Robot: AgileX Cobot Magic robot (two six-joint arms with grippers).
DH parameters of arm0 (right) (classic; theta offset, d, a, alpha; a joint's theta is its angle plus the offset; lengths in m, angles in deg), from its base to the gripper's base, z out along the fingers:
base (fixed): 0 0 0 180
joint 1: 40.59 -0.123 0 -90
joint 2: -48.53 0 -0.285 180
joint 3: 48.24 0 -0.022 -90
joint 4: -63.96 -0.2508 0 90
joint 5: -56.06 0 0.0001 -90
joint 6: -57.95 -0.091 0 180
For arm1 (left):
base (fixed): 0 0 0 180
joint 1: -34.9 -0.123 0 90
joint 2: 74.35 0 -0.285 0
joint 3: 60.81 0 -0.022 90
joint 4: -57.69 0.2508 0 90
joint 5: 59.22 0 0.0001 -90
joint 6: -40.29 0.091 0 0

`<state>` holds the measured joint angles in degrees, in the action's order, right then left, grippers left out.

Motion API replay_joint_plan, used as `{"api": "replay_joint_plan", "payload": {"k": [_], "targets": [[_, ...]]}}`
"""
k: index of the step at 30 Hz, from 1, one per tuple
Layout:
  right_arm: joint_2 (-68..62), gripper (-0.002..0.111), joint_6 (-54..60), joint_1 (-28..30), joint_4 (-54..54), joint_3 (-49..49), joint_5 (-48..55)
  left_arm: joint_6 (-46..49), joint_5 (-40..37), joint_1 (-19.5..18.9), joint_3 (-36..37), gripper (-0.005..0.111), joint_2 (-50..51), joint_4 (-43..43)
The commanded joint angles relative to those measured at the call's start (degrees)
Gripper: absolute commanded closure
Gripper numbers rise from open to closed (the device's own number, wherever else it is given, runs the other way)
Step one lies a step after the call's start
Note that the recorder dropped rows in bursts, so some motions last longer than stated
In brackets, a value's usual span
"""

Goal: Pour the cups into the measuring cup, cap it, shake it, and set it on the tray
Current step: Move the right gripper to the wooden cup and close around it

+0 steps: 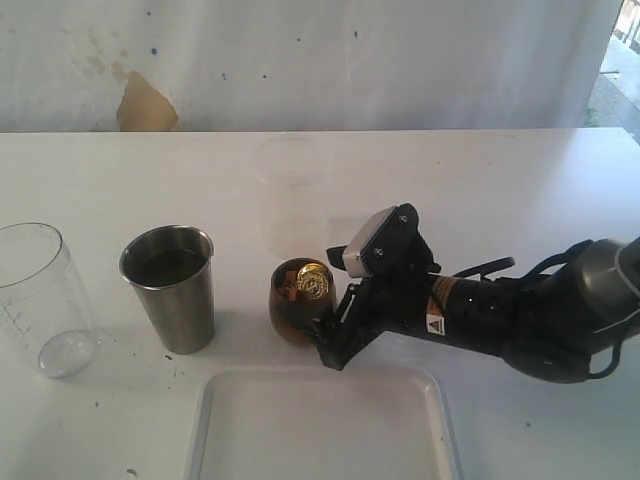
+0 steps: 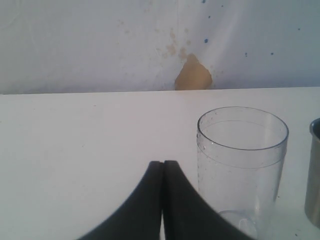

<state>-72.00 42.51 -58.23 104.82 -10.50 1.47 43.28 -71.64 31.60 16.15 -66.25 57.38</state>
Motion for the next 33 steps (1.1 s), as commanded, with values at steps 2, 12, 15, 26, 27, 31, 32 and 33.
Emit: {"api": "replay_joint_plan", "payload": {"k": [2,12,15,26,27,31,32,33], "targets": [[-2.6,0.023,0.2,-0.4,0.1,-0.1,-1.1,-0.1,0.8,0.1,0.3,0.107,-0.3,-0.5],[-6.3,0.023,-0.2,-0.9,0.1,-3.5,-1.3,-0.1,0.8,0.1,0.3,0.107,-0.3,-0.5],[-7.0,0.023,-0.2,-1.7,0.1,-4.5,-0.8,-0.1,0.8,0.1,0.3,0.107,-0.3,-0.5],[-8.6,0.023,-0.1,-4.6,-0.5,-7.9,2.3,-0.1,0.8,0.1,0.3,0.107,-0.3,-0.5],[-8.6,0.023,0.1,-4.6,-0.6,-7.9,3.0,-0.1,0.8,0.1,0.3,0.107,-0.3,-0.5],[-8.6,0.023,0.3,-4.6,-0.8,-7.9,5.0,-0.1,0.8,0.1,0.3,0.107,-0.3,-0.5],[-8.6,0.023,0.3,-4.6,-1.2,-7.9,5.3,-0.1,0.8,0.1,0.3,0.107,-0.3,-0.5],[-8.6,0.024,0.3,-4.6,-2.0,-7.9,5.4,-0.1,0.8,0.1,0.3,0.107,-0.3,-0.5]]}}
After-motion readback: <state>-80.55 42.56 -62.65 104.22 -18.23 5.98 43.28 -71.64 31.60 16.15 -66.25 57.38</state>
